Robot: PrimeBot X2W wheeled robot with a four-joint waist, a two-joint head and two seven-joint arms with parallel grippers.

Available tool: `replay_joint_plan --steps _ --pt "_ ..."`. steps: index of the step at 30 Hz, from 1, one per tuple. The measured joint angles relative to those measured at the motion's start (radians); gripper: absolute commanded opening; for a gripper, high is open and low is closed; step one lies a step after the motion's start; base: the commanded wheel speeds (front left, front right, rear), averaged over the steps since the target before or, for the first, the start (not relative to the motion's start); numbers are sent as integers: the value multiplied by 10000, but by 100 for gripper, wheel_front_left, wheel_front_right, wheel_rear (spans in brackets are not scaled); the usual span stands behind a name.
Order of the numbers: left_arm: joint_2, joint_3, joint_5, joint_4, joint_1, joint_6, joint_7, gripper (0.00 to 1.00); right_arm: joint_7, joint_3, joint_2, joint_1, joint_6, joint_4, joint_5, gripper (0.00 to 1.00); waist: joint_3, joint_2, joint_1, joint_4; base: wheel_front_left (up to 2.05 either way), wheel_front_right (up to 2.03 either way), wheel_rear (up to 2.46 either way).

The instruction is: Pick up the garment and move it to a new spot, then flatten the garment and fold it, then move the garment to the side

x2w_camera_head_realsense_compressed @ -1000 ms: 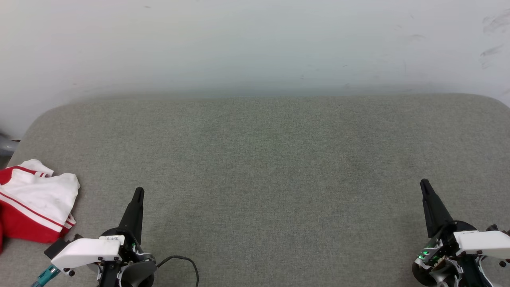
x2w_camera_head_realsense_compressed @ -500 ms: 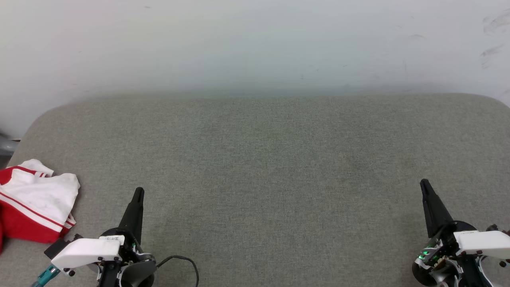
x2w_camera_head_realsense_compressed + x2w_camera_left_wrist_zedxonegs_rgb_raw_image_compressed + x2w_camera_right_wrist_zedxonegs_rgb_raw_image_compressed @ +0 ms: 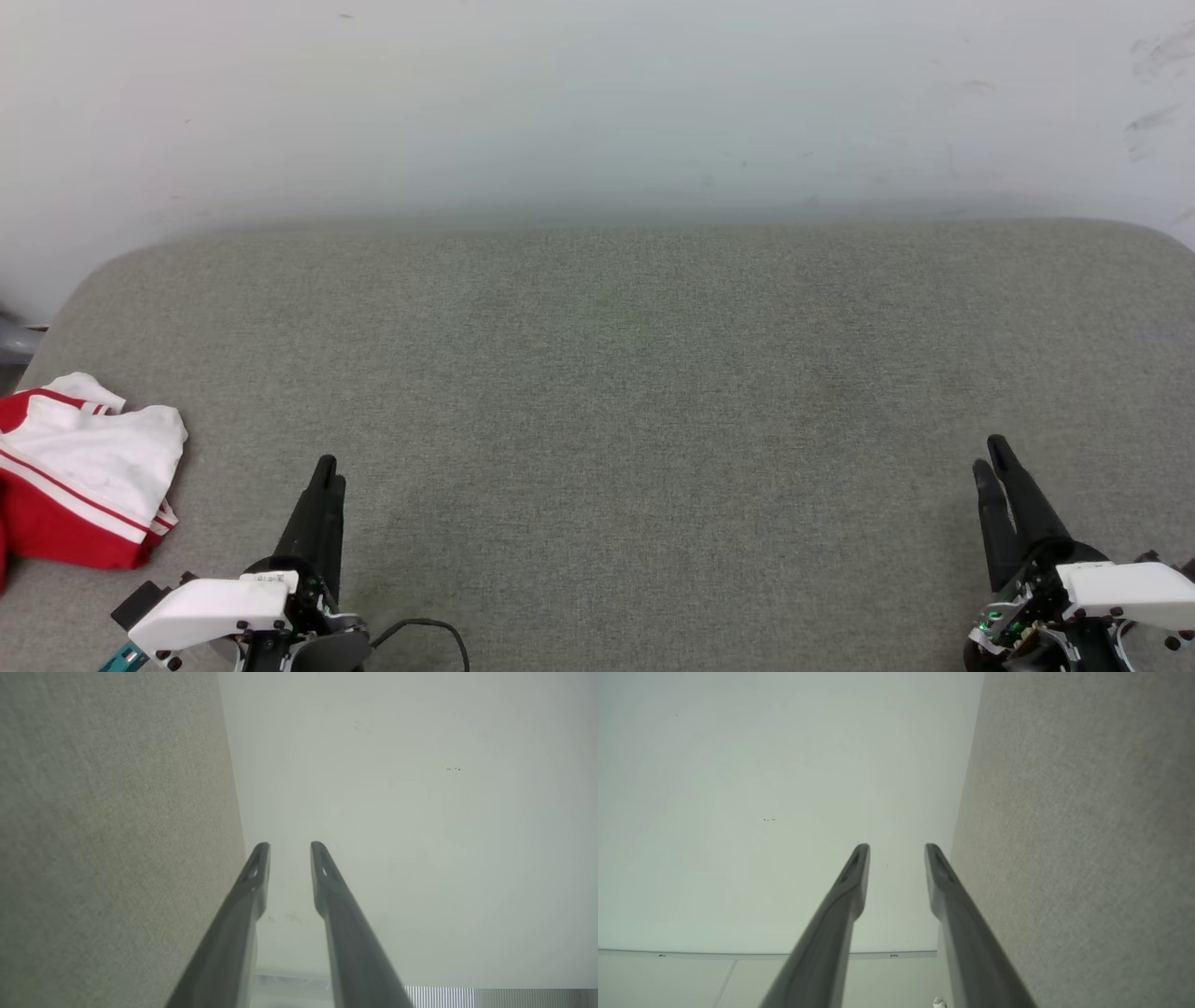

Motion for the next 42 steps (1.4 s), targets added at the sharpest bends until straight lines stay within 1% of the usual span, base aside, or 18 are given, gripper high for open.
replay_joint_plan --steps 7,20,26,29,32,42 --pt "-10 -405 88 -127 95 0 -316 100 -326 209 10 130 0 -238 -142 100 9 0 0 -4 0 0 0" --pt "0 -1243 268 -894 69 0 -1014 100 -1003 646 12 334 0 -1308 -512 100 37 0 0 8 0 0 0" --pt "35 -1478 669 -1181 51 0 -1266 100 -1254 769 -10 456 0 -1649 -988 100 46 0 0 9 0 0 0" --pt "50 -1584 1114 -1317 49 0 -1367 100 -1363 794 -63 470 0 -1722 -1592 100 49 0 0 8 0 0 0" --pt "65 -1639 1778 -1442 46 0 -1471 100 -1475 815 -132 498 0 -1762 -2466 100 49 0 0 7 0 0 0" --pt "36 -1708 4660 -1601 49 0 -1814 100 -1818 612 -69 647 0 -2010 -5676 100 28 0 -1 1 0 0 0"
